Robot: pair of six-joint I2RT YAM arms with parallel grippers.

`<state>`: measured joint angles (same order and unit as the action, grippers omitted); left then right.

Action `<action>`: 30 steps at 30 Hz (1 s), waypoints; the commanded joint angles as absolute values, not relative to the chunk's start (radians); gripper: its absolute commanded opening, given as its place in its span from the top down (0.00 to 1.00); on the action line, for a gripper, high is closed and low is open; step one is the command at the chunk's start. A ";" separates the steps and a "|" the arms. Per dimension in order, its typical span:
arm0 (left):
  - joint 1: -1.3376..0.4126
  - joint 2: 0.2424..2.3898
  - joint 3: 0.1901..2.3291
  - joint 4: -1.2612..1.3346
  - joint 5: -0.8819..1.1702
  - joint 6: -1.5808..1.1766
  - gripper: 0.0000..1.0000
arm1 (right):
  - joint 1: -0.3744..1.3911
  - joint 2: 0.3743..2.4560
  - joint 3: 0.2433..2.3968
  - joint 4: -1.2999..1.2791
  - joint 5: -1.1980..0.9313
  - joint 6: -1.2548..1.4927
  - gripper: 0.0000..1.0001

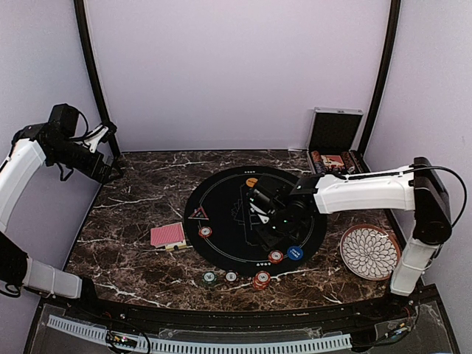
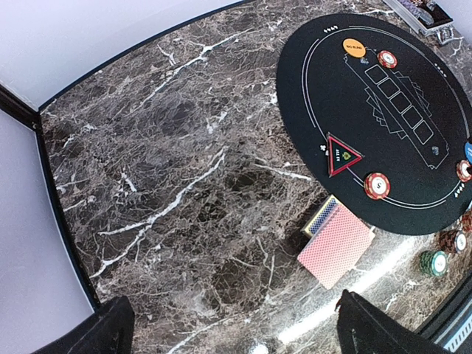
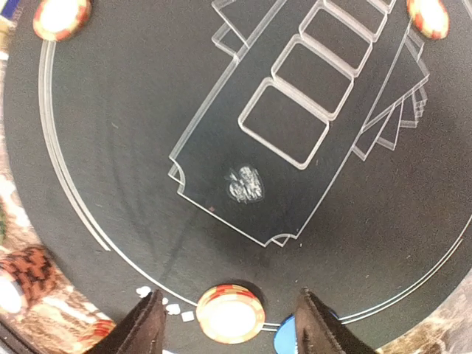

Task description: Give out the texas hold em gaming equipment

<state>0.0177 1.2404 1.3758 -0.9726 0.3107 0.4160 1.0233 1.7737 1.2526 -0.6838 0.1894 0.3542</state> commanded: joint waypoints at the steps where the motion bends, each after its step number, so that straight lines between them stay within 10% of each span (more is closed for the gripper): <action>1: 0.014 1.217 1.395 -0.995 0.344 0.436 0.01 | 1.077 1.739 1.328 -0.711 0.213 0.345 0.34; 30: 0.014 1.213 1.387 -0.959 0.224 0.399 0.01 | 1.273 1.891 1.462 -0.674 0.014 0.175 0.18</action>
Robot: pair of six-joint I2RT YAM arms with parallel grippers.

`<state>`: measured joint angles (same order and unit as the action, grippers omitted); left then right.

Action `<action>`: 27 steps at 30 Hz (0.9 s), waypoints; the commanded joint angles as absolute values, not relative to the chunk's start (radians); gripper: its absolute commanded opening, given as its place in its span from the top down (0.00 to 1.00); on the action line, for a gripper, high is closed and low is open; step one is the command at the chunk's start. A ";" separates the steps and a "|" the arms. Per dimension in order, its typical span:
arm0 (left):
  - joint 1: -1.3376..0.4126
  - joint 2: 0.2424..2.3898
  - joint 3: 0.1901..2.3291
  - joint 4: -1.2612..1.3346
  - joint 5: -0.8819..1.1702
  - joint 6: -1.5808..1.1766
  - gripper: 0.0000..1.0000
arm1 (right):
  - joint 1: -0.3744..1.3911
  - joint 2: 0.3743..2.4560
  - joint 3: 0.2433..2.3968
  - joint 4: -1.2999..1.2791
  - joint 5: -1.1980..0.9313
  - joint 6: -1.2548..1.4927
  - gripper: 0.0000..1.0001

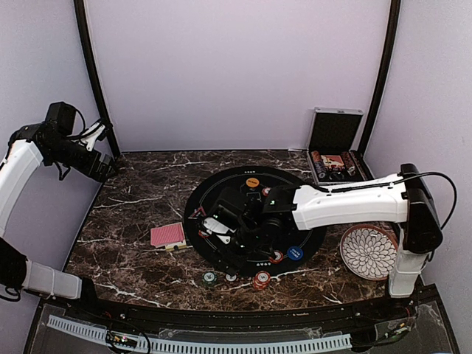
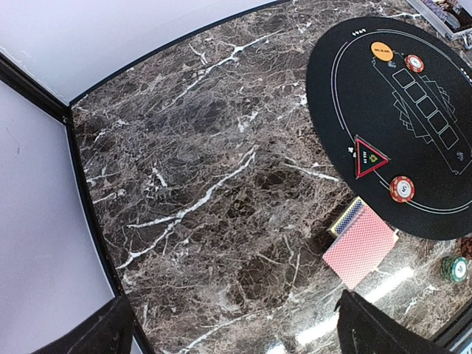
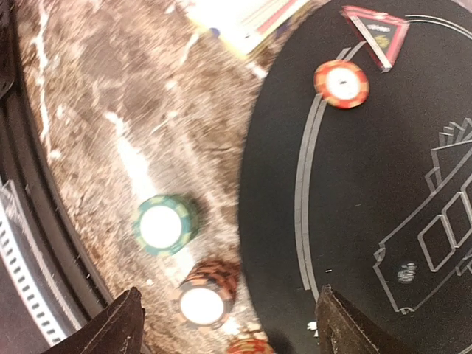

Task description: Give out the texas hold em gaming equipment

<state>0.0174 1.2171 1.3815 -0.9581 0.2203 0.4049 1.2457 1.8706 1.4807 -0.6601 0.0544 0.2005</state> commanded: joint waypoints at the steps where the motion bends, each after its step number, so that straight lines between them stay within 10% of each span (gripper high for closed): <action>1: 0.014 1.213 1.388 -0.963 0.231 0.400 0.01 | 1.277 1.896 1.457 -0.676 0.012 0.174 0.18; 27: 0.015 1.208 1.401 -0.996 0.259 0.420 0.01 | 1.288 1.977 1.428 -0.653 0.016 0.164 0.26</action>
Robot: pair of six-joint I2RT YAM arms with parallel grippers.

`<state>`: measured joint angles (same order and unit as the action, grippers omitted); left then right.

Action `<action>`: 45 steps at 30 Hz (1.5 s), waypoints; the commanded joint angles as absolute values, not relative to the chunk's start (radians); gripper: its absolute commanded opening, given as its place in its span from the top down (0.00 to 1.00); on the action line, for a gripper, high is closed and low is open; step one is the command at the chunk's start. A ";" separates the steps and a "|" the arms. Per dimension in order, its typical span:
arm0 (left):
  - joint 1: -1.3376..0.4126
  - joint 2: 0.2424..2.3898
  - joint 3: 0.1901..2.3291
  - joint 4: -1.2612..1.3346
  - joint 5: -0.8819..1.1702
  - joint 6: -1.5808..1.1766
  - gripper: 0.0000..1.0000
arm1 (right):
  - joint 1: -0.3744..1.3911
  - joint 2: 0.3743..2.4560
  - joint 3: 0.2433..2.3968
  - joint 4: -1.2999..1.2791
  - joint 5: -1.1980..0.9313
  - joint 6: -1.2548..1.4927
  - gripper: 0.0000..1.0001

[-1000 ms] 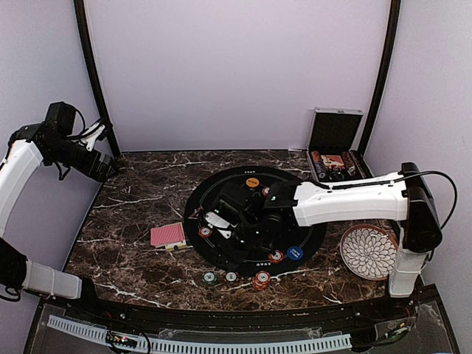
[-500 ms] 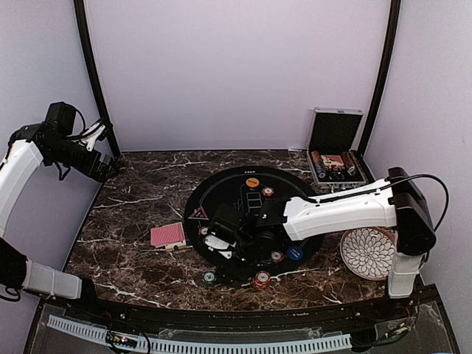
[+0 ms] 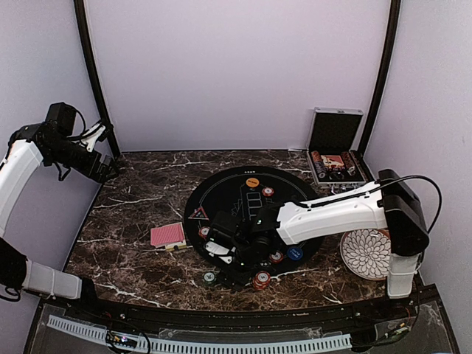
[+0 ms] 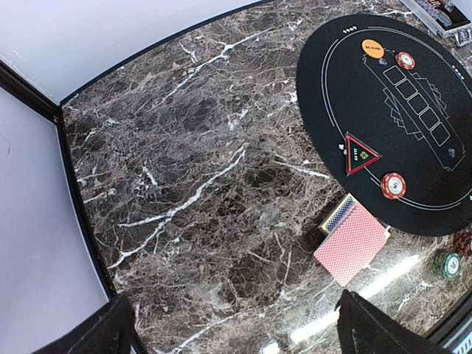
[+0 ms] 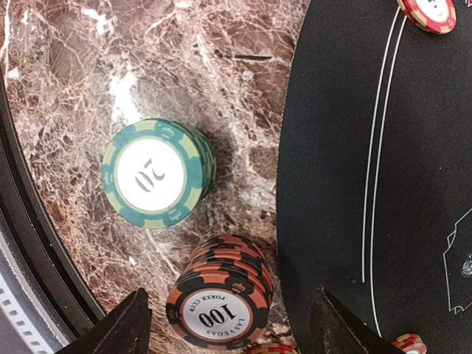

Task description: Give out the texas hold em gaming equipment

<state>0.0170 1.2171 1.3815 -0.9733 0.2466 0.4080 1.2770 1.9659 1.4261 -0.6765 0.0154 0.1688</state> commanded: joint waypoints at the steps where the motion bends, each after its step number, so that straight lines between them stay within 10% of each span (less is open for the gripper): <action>1: 0.014 1.208 1.401 -0.996 0.260 0.420 0.01 | 1.287 1.978 1.429 -0.652 0.015 0.164 0.26; 45: 0.014 1.210 1.399 -0.991 0.256 0.424 0.01 | 1.287 1.929 1.425 -0.659 0.017 0.187 0.72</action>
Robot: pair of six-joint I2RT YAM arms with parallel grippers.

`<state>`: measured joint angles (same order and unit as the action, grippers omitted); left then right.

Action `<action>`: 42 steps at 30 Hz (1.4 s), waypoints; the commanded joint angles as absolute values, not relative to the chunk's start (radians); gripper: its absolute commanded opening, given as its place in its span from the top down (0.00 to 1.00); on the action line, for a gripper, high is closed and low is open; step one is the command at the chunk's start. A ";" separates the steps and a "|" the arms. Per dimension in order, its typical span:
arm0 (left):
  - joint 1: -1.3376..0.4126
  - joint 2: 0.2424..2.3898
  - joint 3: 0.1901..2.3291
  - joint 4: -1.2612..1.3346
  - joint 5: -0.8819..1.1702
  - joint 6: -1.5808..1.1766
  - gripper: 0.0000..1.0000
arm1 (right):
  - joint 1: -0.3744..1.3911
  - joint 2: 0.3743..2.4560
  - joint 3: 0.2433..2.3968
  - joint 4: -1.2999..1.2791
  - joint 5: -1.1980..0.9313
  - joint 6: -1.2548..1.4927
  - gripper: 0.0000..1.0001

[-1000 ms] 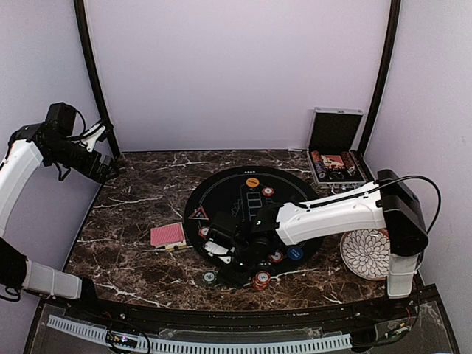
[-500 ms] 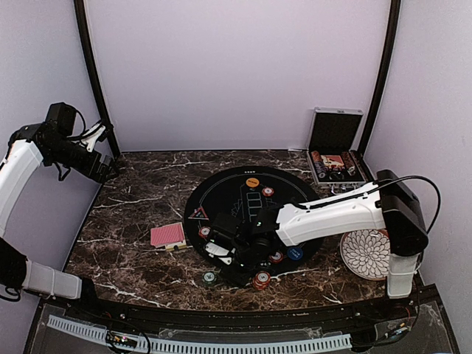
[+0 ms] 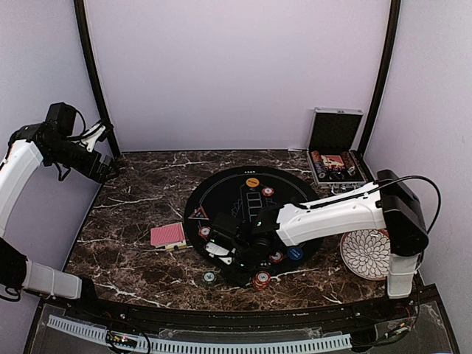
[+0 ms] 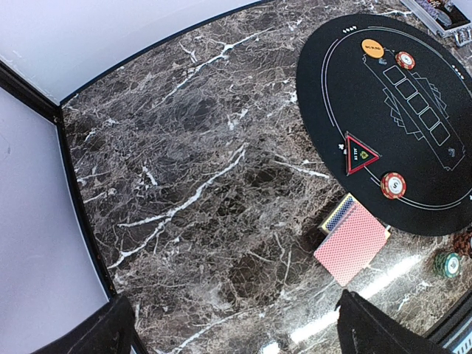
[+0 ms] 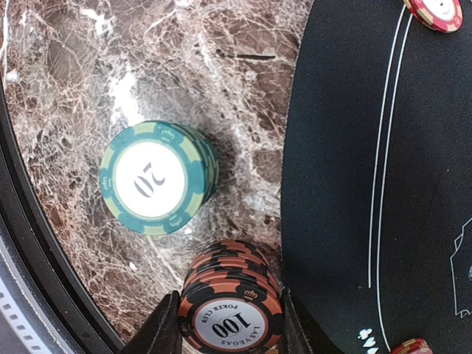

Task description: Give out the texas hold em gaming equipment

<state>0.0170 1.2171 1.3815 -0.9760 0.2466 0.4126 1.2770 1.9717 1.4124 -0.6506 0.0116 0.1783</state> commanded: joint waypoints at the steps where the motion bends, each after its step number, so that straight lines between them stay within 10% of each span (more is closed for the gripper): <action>1: 0.014 1.210 1.399 -0.991 0.257 0.424 0.01 | 1.287 1.924 1.429 -0.664 0.019 0.187 0.75; 42: 0.014 1.233 1.446 -1.015 0.297 0.416 0.01 | 0.864 2.037 1.645 -0.637 0.242 0.290 0.88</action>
<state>0.0170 1.2339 1.4136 -0.9905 0.2737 0.4122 0.9329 1.9831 1.5684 -0.6785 0.1913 0.2588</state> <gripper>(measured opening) 0.988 0.402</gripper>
